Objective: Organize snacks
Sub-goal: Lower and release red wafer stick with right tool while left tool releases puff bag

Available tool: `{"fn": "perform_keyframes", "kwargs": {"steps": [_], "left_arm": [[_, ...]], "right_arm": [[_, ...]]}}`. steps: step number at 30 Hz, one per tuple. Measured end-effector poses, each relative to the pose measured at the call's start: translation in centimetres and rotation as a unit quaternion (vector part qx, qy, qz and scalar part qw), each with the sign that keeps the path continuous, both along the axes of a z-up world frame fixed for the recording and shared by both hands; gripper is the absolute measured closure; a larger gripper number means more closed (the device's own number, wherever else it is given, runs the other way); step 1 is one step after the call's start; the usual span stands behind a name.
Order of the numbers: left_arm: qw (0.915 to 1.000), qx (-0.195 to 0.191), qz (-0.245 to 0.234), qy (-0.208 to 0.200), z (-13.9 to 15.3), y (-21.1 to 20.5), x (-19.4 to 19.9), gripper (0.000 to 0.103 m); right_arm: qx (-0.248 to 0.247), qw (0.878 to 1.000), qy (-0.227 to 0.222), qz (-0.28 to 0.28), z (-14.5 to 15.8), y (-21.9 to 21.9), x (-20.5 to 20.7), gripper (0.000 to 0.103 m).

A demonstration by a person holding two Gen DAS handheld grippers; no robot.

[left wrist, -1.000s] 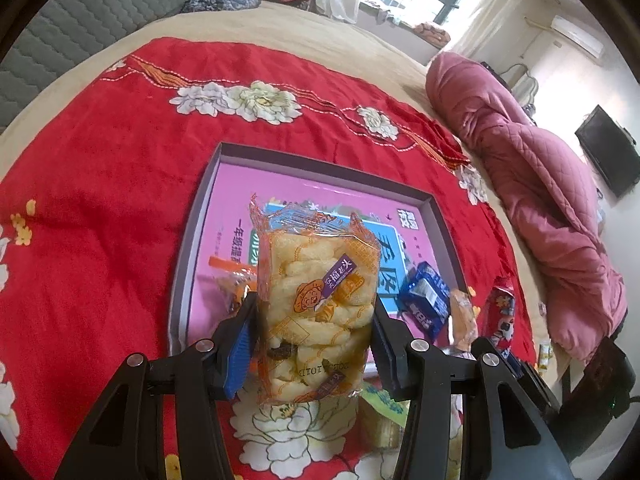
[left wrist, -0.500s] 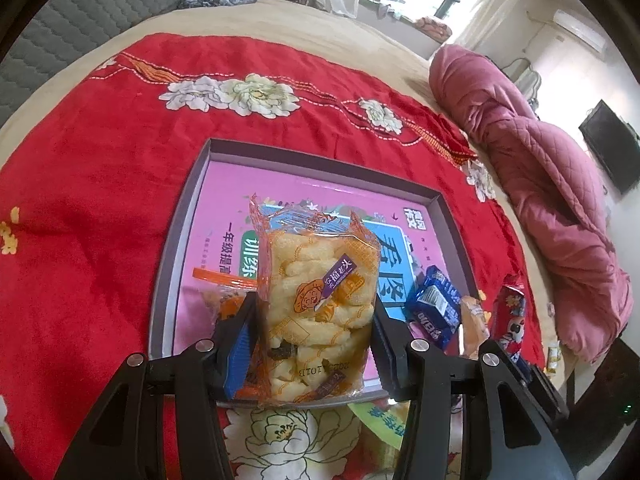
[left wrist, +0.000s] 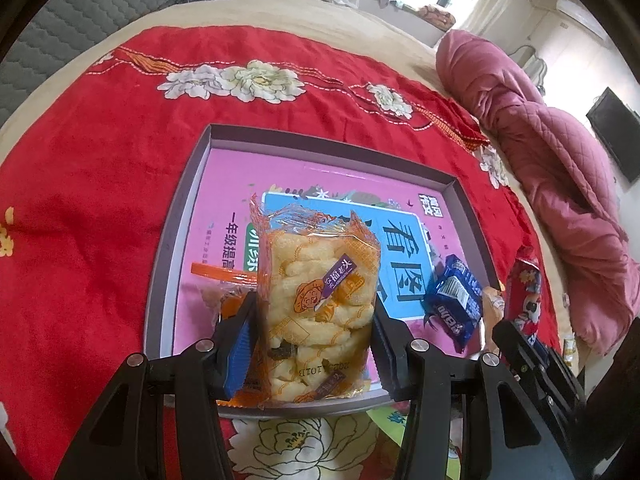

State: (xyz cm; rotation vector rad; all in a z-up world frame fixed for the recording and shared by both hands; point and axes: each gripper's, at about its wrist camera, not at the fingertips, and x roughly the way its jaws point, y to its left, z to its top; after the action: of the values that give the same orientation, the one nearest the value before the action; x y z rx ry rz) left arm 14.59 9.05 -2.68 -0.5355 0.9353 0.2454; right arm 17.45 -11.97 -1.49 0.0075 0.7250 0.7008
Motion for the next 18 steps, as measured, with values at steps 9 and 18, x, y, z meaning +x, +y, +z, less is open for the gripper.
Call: {"fn": "perform_keyframes", "kwargs": {"steps": [9, 18], "left_arm": [[1.0000, 0.004, -0.003, 0.001, -0.1, 0.0, 0.2, 0.050], [1.0000, 0.002, -0.007, 0.002, -0.3, -0.3, 0.5, 0.050]], "right_arm": [[-0.005, 1.000, 0.001, -0.001, -0.7, 0.6, 0.7, 0.079], [-0.030, 1.000, 0.003, 0.000, -1.8, 1.7, 1.0, 0.079]]}}
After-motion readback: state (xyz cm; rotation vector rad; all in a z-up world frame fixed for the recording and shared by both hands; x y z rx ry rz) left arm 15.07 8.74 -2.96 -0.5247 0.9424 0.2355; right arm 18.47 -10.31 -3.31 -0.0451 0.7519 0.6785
